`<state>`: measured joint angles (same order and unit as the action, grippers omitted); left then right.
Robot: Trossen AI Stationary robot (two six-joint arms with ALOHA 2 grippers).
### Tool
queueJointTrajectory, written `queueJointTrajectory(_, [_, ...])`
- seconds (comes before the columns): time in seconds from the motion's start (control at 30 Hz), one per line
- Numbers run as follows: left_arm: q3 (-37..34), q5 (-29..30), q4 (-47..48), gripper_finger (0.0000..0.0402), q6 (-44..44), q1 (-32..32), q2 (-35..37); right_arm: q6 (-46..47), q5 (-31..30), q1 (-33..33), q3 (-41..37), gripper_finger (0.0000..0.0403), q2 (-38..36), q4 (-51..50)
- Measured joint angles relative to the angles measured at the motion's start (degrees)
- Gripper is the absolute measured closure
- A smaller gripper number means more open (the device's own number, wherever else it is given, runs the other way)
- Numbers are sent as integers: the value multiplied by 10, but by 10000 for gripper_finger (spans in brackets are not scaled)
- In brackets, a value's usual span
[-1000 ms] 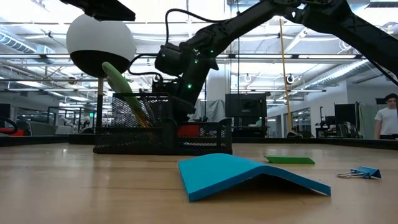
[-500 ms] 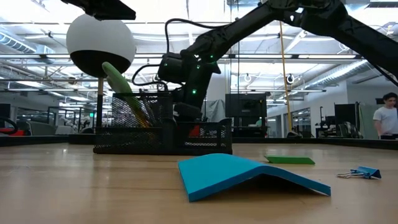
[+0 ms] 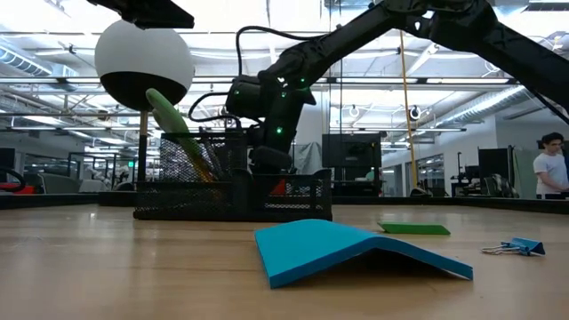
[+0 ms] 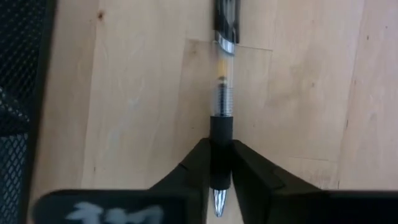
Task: Pick and place office supplies into organizer
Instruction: Put the black pen in the black desk organizer
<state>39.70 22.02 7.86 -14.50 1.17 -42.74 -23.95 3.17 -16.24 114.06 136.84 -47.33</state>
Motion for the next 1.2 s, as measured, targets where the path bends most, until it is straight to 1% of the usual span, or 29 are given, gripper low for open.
queueJointTrajectory(0.07, [0,0,0,270,0,0,0,-1,0,0,0,383,0,0])
queueJointTrajectory(0.13, [0,0,0,270,0,0,0,-1,-1,0,0,392,0,2])
queueJointTrajectory(0.33, [0,0,0,270,0,0,0,-7,-4,0,-1,392,0,5])
queueJointTrajectory(0.47, [0,0,0,270,0,0,0,-6,-23,1,-1,394,0,3])
queueJointTrajectory(0.7, [0,0,-3,270,-1,0,0,-8,-26,0,-2,394,-5,6])
queueJointTrajectory(0.83, [0,0,-3,270,-1,0,0,-8,-49,-4,-4,395,-20,3])
queueJointTrajectory(1.03, [0,0,-3,270,-1,0,0,6,-42,-15,-3,395,-47,20])
queueJointTrajectory(1.2, [0,0,-3,270,-1,0,0,15,-37,-22,-3,395,-51,34])
